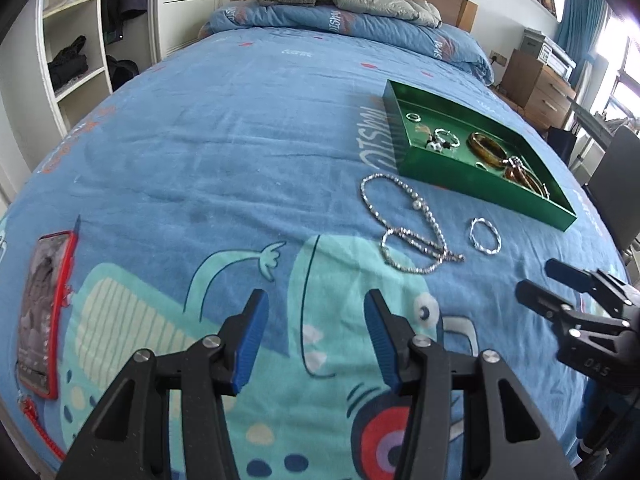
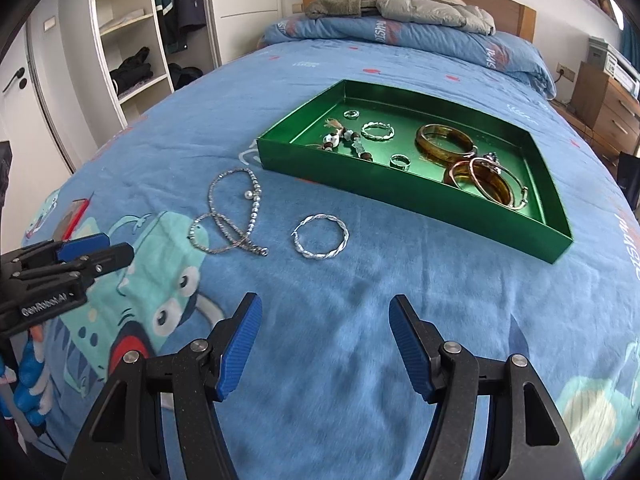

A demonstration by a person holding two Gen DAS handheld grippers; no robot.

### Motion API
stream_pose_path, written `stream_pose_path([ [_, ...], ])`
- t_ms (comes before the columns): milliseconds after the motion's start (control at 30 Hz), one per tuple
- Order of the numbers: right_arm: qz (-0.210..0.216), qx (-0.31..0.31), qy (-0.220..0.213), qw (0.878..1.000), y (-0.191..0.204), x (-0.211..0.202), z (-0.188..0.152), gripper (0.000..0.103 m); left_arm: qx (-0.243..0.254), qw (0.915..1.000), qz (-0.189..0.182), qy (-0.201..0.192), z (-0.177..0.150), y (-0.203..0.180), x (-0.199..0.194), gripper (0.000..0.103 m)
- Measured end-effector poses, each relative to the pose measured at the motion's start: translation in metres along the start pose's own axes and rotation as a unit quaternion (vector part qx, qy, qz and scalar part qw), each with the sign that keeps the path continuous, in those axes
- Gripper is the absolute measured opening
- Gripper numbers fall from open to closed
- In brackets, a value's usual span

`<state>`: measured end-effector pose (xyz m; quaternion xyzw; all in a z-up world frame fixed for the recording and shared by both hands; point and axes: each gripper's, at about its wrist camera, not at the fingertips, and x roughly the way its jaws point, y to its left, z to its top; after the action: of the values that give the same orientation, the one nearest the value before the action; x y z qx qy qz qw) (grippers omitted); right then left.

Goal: Organize jewelry
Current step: 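Lower both open tools toward the beaded bracelet and twisted silver hoop, then grasp the twisted silver hoop with the right tool while the left tool grasps the beaded bracelet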

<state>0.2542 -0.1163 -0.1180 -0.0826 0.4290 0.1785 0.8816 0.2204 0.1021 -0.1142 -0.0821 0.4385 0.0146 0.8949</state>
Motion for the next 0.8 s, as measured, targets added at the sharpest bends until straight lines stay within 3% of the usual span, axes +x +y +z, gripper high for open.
stream_pose_path([
  [333,0.017,-0.024,-0.003,1.0,-0.01,0.043,0.027,0.065,0.032,0.9978,-0.052,0.023,0.033,-0.022,0.042,0.048],
  [533,0.024,-0.06,-0.006,0.998,-0.005,0.054,0.032,0.055,0.05,0.9964,-0.062,0.029,0.043,-0.035,0.06,0.048],
  [633,0.029,-0.073,-0.01,0.997,-0.004,0.053,0.03,0.041,0.06,0.9947,-0.078,0.033,0.046,-0.044,0.065,0.048],
  [700,0.034,-0.073,-0.013,0.997,-0.006,0.05,0.027,0.039,0.065,0.9945,-0.076,0.032,0.047,-0.049,0.069,0.046],
  [733,0.036,-0.073,-0.014,0.997,-0.007,0.05,0.027,0.039,0.066,0.9946,-0.073,0.032,0.047,-0.051,0.07,0.045],
  [800,0.036,-0.071,-0.018,0.997,-0.009,0.046,0.023,0.039,0.069,0.9954,-0.059,0.029,0.048,-0.052,0.07,0.021],
])
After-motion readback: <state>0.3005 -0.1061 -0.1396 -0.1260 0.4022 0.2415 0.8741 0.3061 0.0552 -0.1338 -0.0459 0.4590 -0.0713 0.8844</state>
